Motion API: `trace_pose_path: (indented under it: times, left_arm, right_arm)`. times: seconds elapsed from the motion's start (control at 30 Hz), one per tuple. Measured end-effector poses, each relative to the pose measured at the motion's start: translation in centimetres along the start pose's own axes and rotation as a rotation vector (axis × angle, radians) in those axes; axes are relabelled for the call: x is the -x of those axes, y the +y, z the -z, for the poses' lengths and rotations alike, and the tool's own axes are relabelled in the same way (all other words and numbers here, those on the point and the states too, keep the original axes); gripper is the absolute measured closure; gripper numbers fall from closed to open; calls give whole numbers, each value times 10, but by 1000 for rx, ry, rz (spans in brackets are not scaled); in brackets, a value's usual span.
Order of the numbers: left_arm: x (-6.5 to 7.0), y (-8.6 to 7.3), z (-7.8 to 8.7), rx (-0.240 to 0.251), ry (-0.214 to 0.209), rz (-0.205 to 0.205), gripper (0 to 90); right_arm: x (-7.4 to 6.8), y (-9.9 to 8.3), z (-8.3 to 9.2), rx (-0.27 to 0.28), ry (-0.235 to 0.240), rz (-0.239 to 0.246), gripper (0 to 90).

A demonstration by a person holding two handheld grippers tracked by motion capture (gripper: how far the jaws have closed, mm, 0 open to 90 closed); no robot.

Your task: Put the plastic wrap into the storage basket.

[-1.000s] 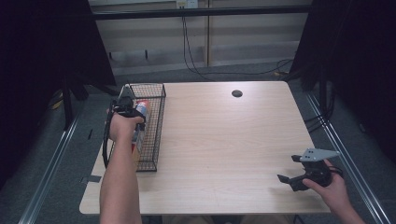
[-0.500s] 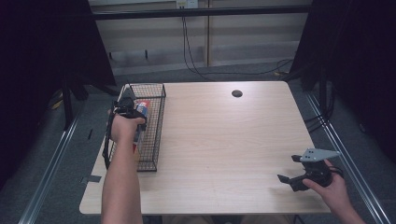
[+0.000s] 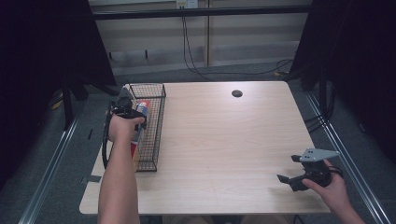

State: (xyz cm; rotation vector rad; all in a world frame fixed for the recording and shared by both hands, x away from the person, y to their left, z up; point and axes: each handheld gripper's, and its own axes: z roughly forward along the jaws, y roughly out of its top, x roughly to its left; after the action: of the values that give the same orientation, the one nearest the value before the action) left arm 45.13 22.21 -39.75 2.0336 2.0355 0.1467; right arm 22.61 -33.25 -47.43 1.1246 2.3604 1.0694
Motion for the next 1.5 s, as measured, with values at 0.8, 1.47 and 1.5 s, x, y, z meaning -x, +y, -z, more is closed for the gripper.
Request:
trace_pose_path:
  times: [0.8,1.47,1.5]
  left_arm:
    - [22,3,46,82,-75,-83,172]
    - [56,-8,54,123,-179,-180,123]
    - [58,-8,54,125,-184,-189,122]
  right_arm:
    - [-2,-2,6,14,-16,-3,45]
    - [-2,-2,6,17,-13,-4,45]
    - [-2,-2,6,17,-12,-7,45]
